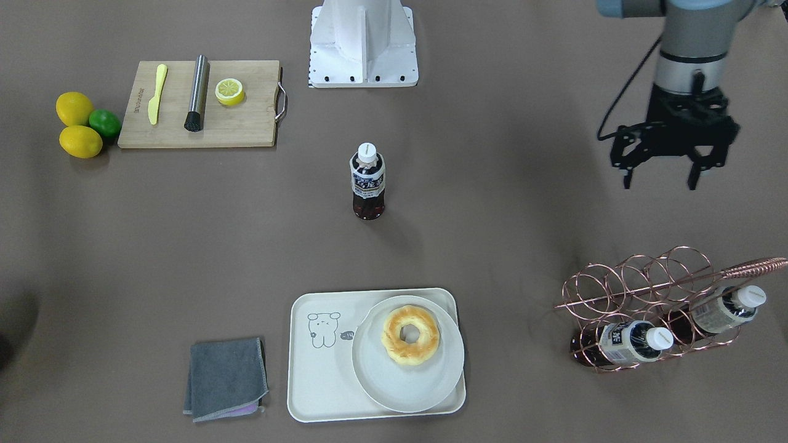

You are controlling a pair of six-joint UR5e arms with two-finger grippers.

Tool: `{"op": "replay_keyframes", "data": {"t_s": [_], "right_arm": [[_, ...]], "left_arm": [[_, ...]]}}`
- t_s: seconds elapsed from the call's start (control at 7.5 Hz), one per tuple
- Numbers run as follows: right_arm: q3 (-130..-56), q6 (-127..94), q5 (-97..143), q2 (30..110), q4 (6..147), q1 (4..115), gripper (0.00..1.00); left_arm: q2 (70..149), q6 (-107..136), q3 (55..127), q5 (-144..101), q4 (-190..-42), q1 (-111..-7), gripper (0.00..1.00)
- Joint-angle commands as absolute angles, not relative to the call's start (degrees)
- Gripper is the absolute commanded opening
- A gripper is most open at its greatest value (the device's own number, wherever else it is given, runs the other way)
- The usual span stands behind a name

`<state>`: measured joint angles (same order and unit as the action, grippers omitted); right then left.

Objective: Place tea on tray
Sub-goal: 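Reach the right gripper over the standing tea bottle and lower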

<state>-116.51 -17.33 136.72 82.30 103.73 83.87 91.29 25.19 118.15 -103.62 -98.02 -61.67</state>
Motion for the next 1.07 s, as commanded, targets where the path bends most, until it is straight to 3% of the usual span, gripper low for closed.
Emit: {"op": "replay_keyframes", "data": {"t_s": [0.0,0.4,0.53,0.67,0.93], "right_arm": [[-122.17,-38.33,135.36,73.6,104.15,70.37,1.0],[-122.86,-48.23,120.55,64.81,107.82,53.84,1.0],[-122.44,-54.52,117.98,58.25,114.54,49.09,1.0],[-120.95,-55.1,115.25,50.79,122.27,46.17,1.0],[-116.21,-57.46,114.44,44.58,123.67,41.94,1.0]], "left_arm": [[85.96,9.72,111.38,-117.11,-105.62,-76.68,0.98],[84.9,8.0,110.74,-118.74,-106.08,-79.28,0.97],[84.82,8.0,110.74,-118.74,-106.08,-79.36,0.98],[84.81,8.0,110.83,-118.74,-106.08,-79.45,0.98],[84.81,8.0,110.57,-118.74,-106.08,-79.72,0.98]]}}
